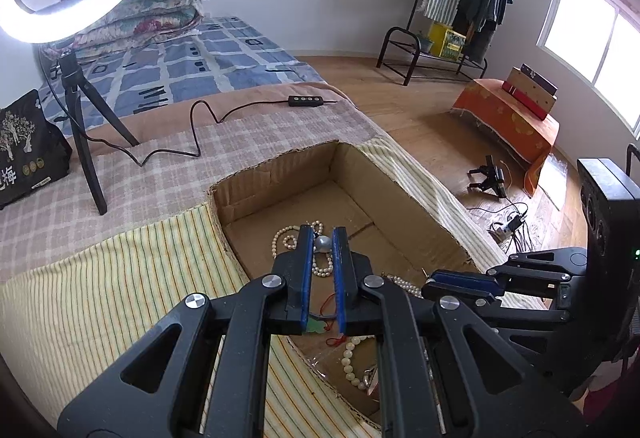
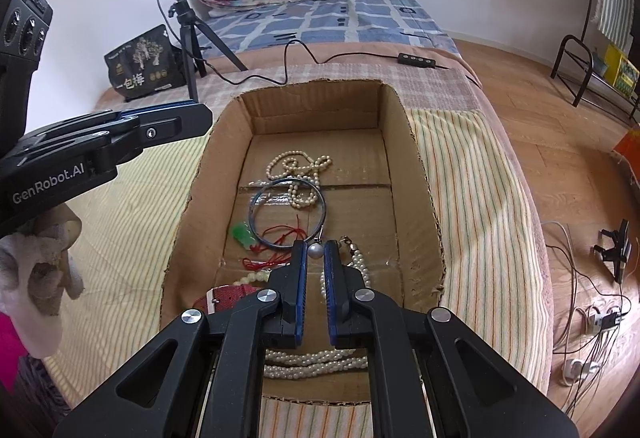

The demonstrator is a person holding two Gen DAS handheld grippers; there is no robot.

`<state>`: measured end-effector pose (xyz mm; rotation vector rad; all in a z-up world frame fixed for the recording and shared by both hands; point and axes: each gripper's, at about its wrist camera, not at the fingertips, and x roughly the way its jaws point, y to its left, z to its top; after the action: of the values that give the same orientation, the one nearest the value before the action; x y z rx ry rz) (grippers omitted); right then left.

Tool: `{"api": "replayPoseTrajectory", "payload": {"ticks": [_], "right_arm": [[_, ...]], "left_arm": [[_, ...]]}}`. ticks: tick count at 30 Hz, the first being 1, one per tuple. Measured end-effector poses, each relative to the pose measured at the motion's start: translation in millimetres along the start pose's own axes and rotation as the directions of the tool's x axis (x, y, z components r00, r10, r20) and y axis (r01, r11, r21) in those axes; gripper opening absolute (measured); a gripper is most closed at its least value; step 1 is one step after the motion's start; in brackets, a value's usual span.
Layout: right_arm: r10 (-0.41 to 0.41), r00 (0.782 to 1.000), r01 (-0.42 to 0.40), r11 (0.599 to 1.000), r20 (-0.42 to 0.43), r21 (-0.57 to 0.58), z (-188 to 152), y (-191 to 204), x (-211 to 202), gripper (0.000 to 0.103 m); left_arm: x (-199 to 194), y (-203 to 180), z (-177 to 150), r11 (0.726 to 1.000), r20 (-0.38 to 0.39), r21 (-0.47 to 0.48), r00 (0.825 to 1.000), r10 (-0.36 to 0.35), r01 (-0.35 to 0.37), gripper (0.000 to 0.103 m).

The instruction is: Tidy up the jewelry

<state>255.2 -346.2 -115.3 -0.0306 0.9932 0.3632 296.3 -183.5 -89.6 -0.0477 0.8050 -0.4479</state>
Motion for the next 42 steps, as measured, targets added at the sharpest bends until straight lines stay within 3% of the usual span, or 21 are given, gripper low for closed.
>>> {"api": "replayPoseTrajectory", "payload": {"ticks": [7,8,9,10,12,14,17,22,24,27,42], "right_arm": [[0.006,1.000,-0.006,1.000,-0.012,-0.024,-4,4,0,0.008],[-0.001,1.000,0.001,0.999,-0.018,-0.032,-5,6,1,0.016],[-0.007,1.000,0.006,0.999,-0.020,-0.039,-5,7,1,0.028],[-0.010,1.000,0.009,0.999,-0.018,-0.047,-6,8,1,0.034],[-0.017,1.000,0.016,0.998,-0.008,-0.059,-6,10,0,0.039],[-0.020,1.000,0.019,0.997,-0.004,-0.069,-6,12,-1,0.041],[-0.040,0.999,0.041,0.996,0.013,-0.081,-6,14,-3,0.060],[-0.068,0.997,0.070,0.994,0.029,-0.082,-4,16,-7,0.063],[-0.095,0.995,0.098,0.992,0.035,-0.078,-3,16,-8,0.071],[-0.100,0.994,0.103,0.992,0.042,-0.075,-3,17,-12,0.071],[-0.142,0.986,0.147,0.988,0.084,-0.055,-3,28,-35,0.071]], "left_arm": [[-5,2,3,1.000,0.024,-0.006,0.999,0.028,-0.028,0.008],[-5,3,3,0.999,0.026,-0.006,0.999,0.034,-0.034,0.009],[-5,3,3,0.999,0.027,-0.006,0.999,0.038,-0.038,0.021],[-6,3,4,0.999,0.032,-0.008,0.999,0.041,-0.041,0.039],[-9,4,4,0.998,0.055,-0.012,0.997,0.056,-0.056,0.050],[-11,4,5,0.998,0.062,-0.009,0.996,0.062,-0.061,0.050],[-13,6,6,0.998,0.065,-0.015,0.996,0.068,-0.068,0.052],[-14,7,6,0.997,0.060,-0.021,0.995,0.076,-0.075,0.058],[-14,7,6,0.997,0.062,-0.018,0.995,0.078,-0.077,0.062],[-19,8,6,0.996,0.076,-0.016,0.993,0.085,-0.084,0.066],[-57,16,3,0.992,0.114,-0.008,0.985,0.126,-0.126,0.066]]}}
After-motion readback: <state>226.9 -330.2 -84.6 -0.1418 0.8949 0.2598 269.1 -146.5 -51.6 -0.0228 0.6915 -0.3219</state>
